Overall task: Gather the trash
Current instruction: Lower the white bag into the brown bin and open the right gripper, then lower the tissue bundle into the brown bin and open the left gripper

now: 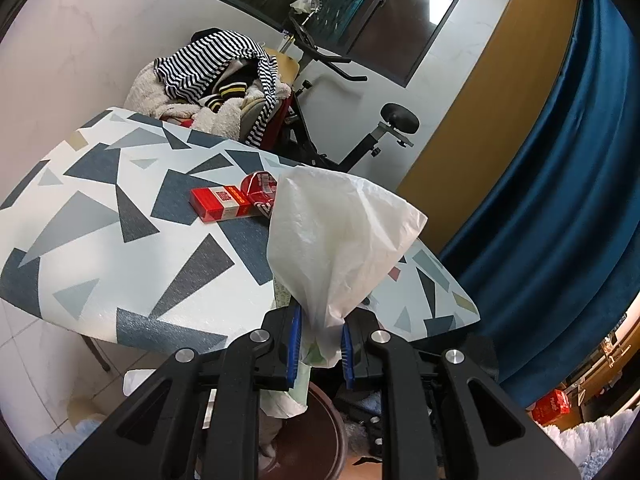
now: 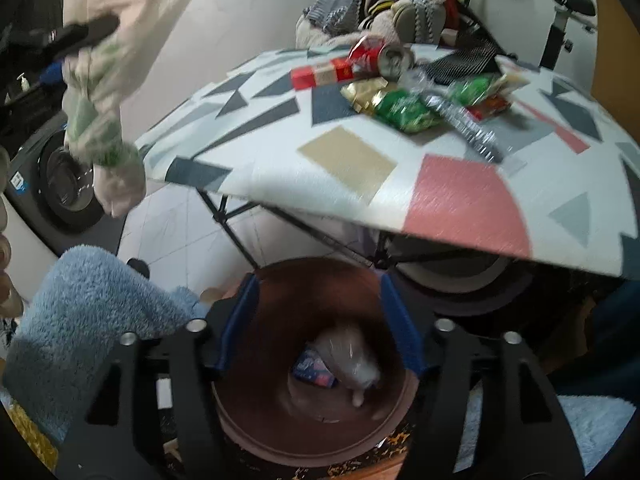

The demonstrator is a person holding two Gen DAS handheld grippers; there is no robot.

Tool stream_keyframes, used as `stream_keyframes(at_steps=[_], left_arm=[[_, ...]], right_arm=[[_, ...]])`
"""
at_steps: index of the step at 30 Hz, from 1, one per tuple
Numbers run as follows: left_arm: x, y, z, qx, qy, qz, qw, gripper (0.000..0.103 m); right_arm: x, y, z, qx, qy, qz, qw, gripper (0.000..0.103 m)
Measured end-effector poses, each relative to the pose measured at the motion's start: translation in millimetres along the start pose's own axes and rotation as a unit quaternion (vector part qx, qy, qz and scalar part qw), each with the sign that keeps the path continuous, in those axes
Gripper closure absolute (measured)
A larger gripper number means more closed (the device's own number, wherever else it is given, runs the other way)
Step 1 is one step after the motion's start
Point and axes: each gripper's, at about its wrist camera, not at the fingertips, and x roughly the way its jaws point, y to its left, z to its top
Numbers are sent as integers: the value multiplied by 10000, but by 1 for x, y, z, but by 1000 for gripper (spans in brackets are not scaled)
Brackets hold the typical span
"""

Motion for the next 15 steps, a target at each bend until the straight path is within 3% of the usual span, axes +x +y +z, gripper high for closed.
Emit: stream_keyframes(at_steps=[2, 4, 6, 13, 15], left_arm=[[1, 1, -2, -33, 3, -54, 10000, 87], [2, 2, -3, -72, 10, -117, 9999, 86], [3, 2, -6, -82, 21, -173, 9998, 86], [12, 4, -12, -214, 160, -345, 9990, 86], [15, 2, -13, -189, 213, -361, 9989, 85]], right_arm=[[-9, -7, 7, 28, -191, -61, 9998, 25], [-15, -13, 12, 19, -309, -128, 9994, 12], [-23, -16, 18, -77, -452, -212, 9987, 6], [-47, -18, 31, -1129, -853, -574, 9883, 6], [-48, -21, 31, -1098, -891, -622, 9880, 6]])
